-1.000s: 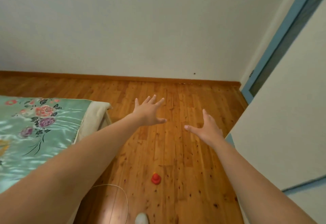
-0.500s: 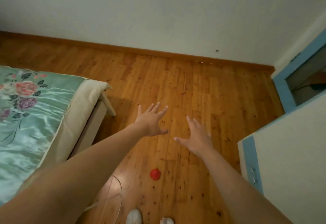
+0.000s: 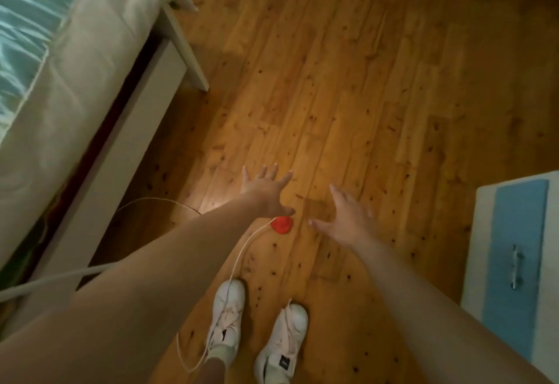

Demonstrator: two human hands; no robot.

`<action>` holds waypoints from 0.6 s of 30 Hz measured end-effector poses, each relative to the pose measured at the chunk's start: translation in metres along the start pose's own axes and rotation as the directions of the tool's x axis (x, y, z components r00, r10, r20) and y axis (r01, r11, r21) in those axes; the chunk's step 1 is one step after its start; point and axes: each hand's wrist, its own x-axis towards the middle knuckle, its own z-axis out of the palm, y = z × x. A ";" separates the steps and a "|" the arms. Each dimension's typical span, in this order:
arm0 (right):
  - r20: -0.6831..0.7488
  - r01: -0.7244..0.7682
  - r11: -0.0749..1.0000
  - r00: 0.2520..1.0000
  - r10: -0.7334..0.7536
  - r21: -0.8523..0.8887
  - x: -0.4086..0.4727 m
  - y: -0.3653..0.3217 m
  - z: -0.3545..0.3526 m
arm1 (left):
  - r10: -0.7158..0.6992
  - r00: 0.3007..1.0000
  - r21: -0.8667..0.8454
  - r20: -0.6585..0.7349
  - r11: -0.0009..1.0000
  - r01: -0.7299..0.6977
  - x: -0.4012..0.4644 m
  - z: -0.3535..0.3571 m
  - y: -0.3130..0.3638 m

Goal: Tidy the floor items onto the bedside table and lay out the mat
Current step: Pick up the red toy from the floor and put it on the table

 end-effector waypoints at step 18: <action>0.089 -0.018 0.998 0.996 0.012 0.066 0.162 0.014 0.237 | -0.096 0.995 0.137 0.006 0.986 0.094 0.132 0.231 -0.140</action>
